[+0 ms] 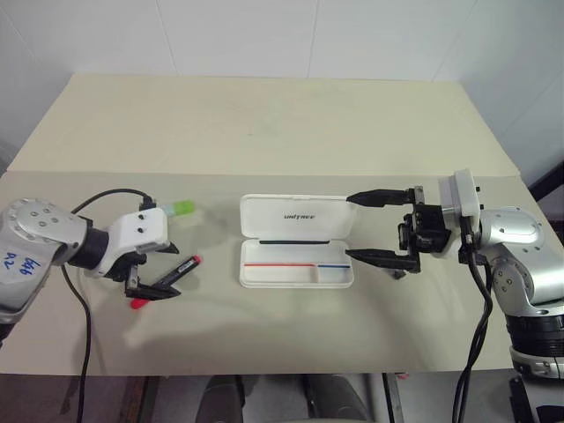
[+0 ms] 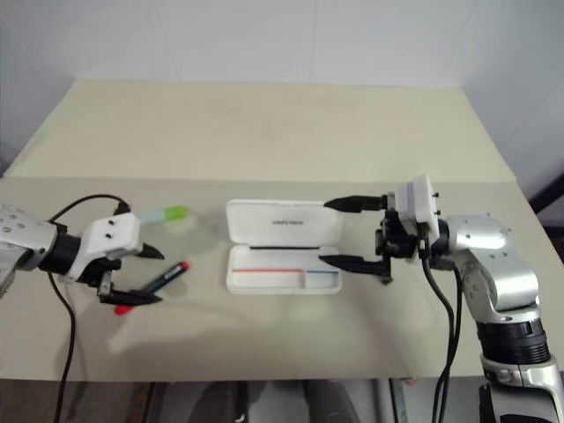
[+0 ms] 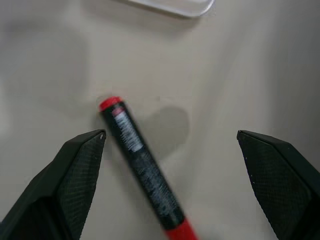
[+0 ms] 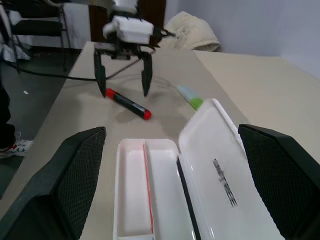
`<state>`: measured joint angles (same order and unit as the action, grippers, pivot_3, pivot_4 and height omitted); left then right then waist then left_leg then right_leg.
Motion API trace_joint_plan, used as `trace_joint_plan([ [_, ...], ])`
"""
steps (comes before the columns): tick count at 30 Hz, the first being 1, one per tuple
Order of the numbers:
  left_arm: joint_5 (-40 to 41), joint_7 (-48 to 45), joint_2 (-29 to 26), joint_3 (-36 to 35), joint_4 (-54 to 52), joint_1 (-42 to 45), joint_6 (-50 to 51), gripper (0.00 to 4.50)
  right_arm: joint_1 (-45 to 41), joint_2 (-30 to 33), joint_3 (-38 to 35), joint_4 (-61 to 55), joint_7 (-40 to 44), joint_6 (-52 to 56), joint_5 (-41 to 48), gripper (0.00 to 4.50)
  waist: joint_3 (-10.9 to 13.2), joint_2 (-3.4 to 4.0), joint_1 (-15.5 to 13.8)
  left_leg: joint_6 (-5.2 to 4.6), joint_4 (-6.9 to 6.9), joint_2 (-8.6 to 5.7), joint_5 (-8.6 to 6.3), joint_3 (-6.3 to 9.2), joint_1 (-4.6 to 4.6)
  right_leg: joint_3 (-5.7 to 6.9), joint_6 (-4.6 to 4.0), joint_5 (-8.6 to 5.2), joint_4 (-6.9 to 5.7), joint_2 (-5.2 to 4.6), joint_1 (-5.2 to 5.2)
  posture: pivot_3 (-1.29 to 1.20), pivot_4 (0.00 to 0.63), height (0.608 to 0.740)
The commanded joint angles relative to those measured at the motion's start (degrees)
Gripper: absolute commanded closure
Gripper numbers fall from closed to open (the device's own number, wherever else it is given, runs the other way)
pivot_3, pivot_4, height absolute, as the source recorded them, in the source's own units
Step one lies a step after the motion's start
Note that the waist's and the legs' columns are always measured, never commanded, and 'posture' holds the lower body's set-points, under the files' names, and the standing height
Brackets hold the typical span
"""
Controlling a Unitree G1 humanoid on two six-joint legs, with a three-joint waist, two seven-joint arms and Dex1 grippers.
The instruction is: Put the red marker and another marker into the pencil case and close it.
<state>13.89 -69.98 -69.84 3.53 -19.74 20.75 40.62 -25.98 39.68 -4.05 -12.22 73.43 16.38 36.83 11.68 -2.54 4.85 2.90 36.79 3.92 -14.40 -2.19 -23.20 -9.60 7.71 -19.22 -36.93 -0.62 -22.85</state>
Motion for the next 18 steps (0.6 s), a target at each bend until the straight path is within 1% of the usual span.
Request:
trace_joint_plan([
  [1, -3.4, 3.6, -0.4, 1.6, -2.1, -1.4, 0.9, 0.03, -1.1, -0.4, -0.4, -3.7, -0.8, 1.0, 2.3, 0.0, 0.0, 0.0, 0.0, 0.0, 0.01, 0.0, 0.0, 0.0, 0.01, 0.0, 0.0, 0.0, -0.01, 0.0, 0.0, 0.0, 0.15, 0.74],
  [7, -5.5, 7.3, -0.6, 4.1, -6.0, -4.8, 4.2, 0.03, -1.8, 0.1, -0.6, -5.2, -0.1, 1.9, 3.5, 0.0, 0.0, -0.01, 0.0, 0.0, 0.03, 0.0, 0.0, -0.01, 0.0, -0.01, 0.0, 0.0, -0.02, 0.0, 0.0, 0.0, 0.15, 0.74],
  [12, -7.1, 9.6, -0.3, 5.2, -6.9, -5.9, 5.9, 0.03, -1.3, 0.9, -1.1, -5.8, 1.2, 2.1, 4.4, 0.0, 0.0, 0.0, 0.0, 0.0, 0.07, 0.0, 0.0, -0.01, 0.01, -0.01, 0.0, 0.0, -0.03, 0.0, 0.0, 0.0, 0.15, 0.74],
  [18, -8.6, 10.6, -0.9, 5.5, -6.5, -7.0, 5.9, 0.03, -1.2, 0.7, -1.1, -6.7, 0.5, 2.6, 4.5, 0.0, 0.0, 0.0, 0.0, 0.0, 0.08, 0.0, 0.0, -0.01, 0.03, -0.02, -0.01, 0.0, -0.07, 0.0, 0.01, 0.0, 0.15, 0.74],
])
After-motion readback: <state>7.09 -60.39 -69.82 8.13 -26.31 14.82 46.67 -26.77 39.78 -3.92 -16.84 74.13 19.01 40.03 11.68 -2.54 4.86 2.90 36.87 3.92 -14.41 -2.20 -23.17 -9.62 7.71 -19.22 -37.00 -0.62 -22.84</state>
